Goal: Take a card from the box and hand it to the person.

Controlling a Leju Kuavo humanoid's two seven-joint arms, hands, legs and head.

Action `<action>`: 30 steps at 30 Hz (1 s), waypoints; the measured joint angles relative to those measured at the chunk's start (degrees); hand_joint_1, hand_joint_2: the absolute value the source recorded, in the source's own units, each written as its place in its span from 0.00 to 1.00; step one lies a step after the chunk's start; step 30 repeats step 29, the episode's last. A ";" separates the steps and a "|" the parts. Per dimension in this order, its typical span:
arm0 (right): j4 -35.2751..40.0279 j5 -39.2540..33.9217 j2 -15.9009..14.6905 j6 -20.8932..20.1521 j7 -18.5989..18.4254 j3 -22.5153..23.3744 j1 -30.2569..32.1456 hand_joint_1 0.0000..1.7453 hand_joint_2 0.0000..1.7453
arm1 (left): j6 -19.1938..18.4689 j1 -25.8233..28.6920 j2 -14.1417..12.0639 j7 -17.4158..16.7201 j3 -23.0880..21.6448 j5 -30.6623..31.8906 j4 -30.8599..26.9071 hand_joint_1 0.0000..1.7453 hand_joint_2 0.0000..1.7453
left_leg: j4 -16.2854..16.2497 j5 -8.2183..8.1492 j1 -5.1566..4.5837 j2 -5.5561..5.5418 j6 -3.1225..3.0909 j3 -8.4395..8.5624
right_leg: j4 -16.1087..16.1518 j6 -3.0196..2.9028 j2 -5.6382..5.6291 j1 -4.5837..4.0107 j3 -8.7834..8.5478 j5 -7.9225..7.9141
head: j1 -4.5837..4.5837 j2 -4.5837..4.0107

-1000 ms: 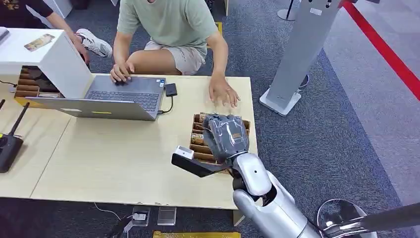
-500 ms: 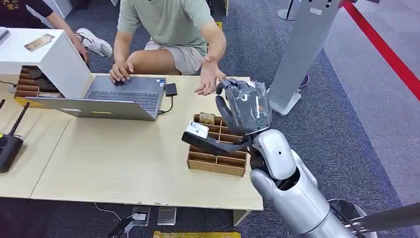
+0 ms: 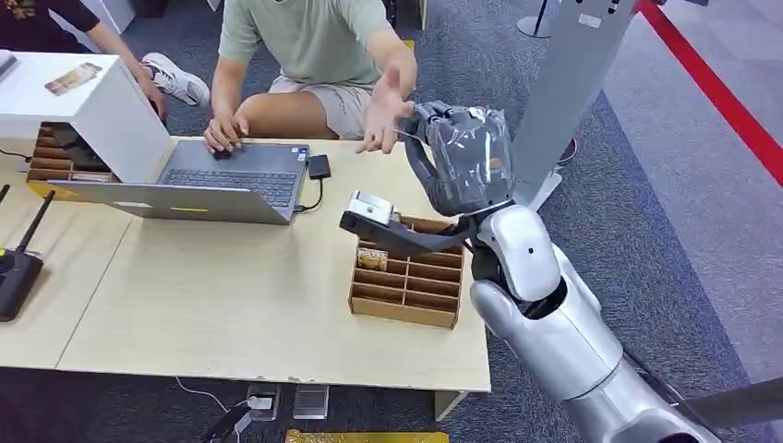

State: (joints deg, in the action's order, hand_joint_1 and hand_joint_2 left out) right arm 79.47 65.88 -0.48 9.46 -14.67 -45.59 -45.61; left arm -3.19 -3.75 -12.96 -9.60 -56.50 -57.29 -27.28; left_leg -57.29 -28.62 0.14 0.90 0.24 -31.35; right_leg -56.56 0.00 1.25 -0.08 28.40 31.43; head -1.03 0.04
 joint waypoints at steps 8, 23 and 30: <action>-6.31 0.83 2.47 -0.50 1.00 -0.61 -1.92 1.00 1.00 | -0.33 -0.20 -0.15 0.02 -0.52 0.85 -0.04 0.00 1.00 | 0.00 0.00 0.00 -0.01 0.00 -0.04 | 0.00 0.00 0.00 0.00 0.02 0.00 | -0.02 -0.02; -20.52 1.88 6.58 1.55 1.29 -2.23 -4.18 1.00 1.00 | -1.73 -0.33 -0.55 -0.57 -1.38 1.09 -0.09 0.00 1.00 | 0.00 0.00 0.00 0.00 0.00 -0.08 | -0.01 0.00 0.00 0.00 0.07 0.00 | -0.02 -0.02; -24.85 1.86 7.28 2.82 1.20 -2.89 -4.83 1.00 1.00 | -3.62 -0.56 -0.89 -0.48 -2.05 2.73 0.11 0.00 1.00 | 0.00 0.00 0.00 -0.01 0.00 -0.08 | -0.01 0.00 0.01 0.00 0.08 0.00 | -0.02 -0.02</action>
